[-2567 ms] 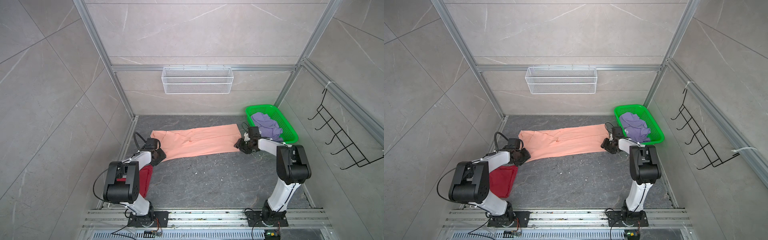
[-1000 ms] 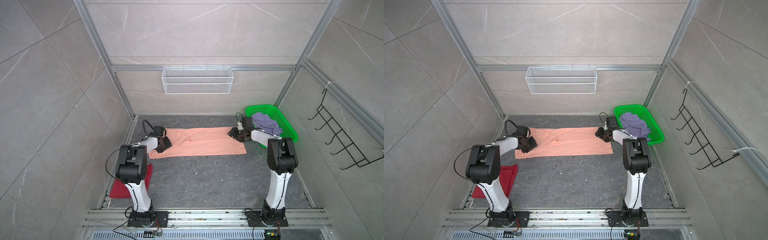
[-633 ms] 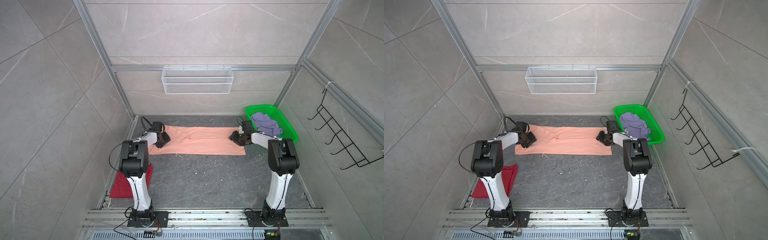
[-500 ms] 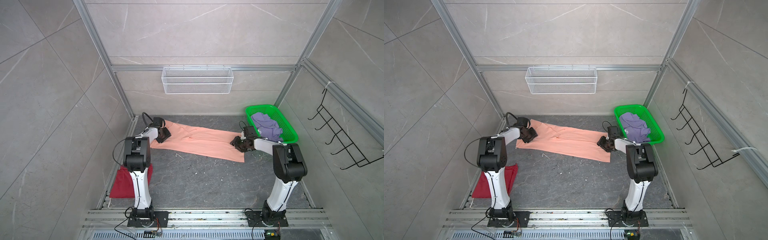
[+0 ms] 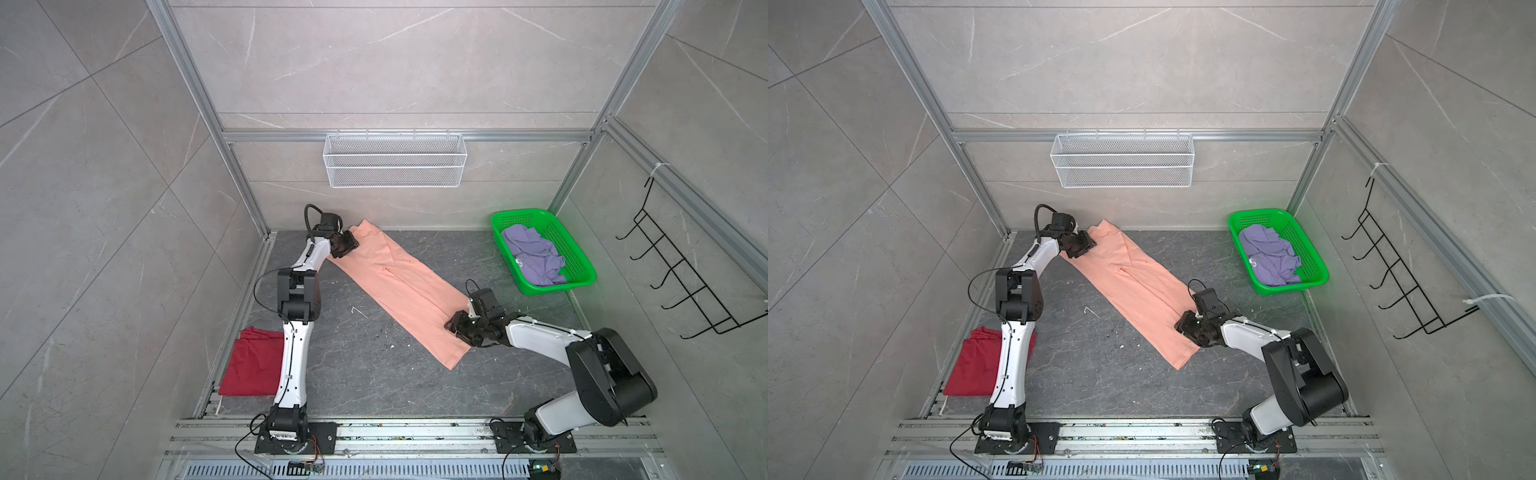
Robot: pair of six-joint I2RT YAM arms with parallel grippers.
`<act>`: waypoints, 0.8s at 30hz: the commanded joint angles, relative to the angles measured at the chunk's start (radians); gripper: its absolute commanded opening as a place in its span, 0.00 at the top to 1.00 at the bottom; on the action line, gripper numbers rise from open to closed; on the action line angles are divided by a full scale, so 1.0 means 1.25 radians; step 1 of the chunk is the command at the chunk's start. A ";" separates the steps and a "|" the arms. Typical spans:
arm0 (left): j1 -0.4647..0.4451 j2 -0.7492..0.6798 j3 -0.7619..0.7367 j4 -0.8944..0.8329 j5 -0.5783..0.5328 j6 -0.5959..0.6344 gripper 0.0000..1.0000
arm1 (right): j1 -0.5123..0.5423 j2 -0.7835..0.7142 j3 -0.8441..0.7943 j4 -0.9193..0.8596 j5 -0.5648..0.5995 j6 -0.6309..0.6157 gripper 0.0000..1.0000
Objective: Fold and stack the t-shirts
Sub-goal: 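Rotate the pink strip diagonally, left gripper pushing collar end away, right pulling other end near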
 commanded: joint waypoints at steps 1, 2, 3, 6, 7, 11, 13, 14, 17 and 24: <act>-0.036 0.022 0.050 0.002 0.068 0.030 0.50 | 0.002 -0.025 -0.043 -0.292 0.030 -0.047 0.46; -0.039 0.011 0.040 0.016 0.073 0.030 0.50 | 0.004 -0.044 -0.034 -0.314 0.022 -0.067 0.46; -0.043 -0.007 0.019 0.038 0.075 0.026 0.50 | 0.005 -0.062 -0.020 -0.330 0.020 -0.087 0.47; -0.045 -0.100 -0.086 0.127 0.070 0.012 0.50 | 0.010 -0.109 0.038 -0.349 0.005 -0.153 0.46; -0.045 -0.129 -0.115 0.143 0.060 0.011 0.49 | 0.011 -0.114 0.065 -0.356 0.017 -0.175 0.46; -0.051 -0.257 -0.261 0.162 -0.011 -0.011 0.49 | 0.011 -0.082 0.155 -0.301 0.100 -0.247 0.46; -0.063 -0.318 -0.328 0.164 -0.042 -0.043 0.49 | 0.011 -0.027 0.192 -0.248 0.121 -0.262 0.46; -0.075 -0.339 -0.364 0.164 -0.052 -0.043 0.49 | 0.011 0.005 0.207 -0.211 0.121 -0.264 0.46; -0.111 -0.379 -0.445 0.161 -0.110 -0.041 0.49 | 0.010 0.098 0.251 -0.118 0.106 -0.269 0.45; -0.144 -0.345 -0.462 0.163 -0.160 -0.082 0.49 | 0.009 0.261 0.343 -0.064 0.089 -0.306 0.46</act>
